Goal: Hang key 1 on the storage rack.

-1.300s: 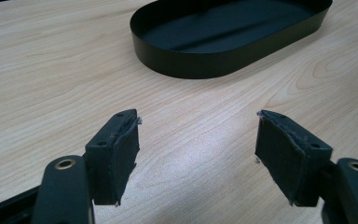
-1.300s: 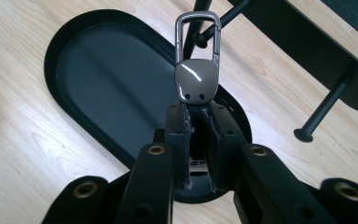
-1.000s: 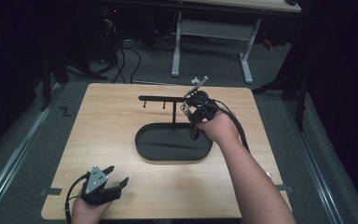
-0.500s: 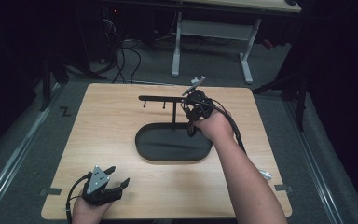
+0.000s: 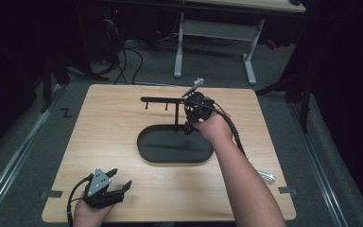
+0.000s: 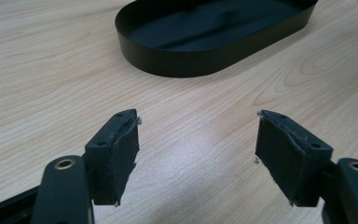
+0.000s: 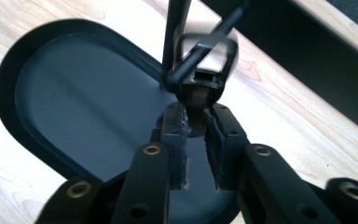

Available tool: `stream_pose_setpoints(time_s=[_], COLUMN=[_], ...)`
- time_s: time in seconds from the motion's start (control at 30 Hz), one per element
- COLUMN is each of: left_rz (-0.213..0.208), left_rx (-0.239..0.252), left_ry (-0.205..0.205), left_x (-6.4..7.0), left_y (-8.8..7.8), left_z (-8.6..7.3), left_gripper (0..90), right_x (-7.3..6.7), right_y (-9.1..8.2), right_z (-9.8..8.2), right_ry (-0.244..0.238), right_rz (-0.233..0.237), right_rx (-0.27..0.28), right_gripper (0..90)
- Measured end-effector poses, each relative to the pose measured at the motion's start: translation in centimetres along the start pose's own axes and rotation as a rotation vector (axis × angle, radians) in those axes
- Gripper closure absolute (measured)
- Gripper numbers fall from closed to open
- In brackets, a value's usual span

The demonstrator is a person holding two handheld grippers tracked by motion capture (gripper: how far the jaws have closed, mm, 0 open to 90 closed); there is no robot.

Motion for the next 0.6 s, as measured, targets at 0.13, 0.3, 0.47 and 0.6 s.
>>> stream_pose_setpoints(time_s=[0.13,0.3,0.47,0.6], left_rz=[-0.007,-0.007,-0.01,-0.015], left_rx=[-0.009,-0.007,-0.008,-0.012], left_ry=[0.002,0.008,0.009,0.011], left_x=[0.1,0.2,0.4,0.5], left_y=[0.1,0.2,0.4,0.6], left_z=[0.0,0.0,0.0,0.0], left_gripper=[30.3,30.2,30.3,30.2], right_x=[-0.3,-0.6,-0.7,-0.8], right_y=[-0.3,-0.8,-1.3,-1.9], right_z=[-0.1,-0.9,-2.4,-3.6], right_ry=[0.007,-0.003,0.011,0.021], right_rz=[-0.007,0.005,0.014,0.016], right_rx=[0.0,0.017,0.022,0.046], right_gripper=[74.9,71.3,67.9,65.3])
Point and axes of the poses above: each handheld gripper's, and its own axes: y roughly forward along the jaws, z roughly out of its top, x roughly to its right, the point moved 6 cm from there along y, roughly forward along the jaws, and after that the axes turned 8 degrees about x, right-handed, at the moved point
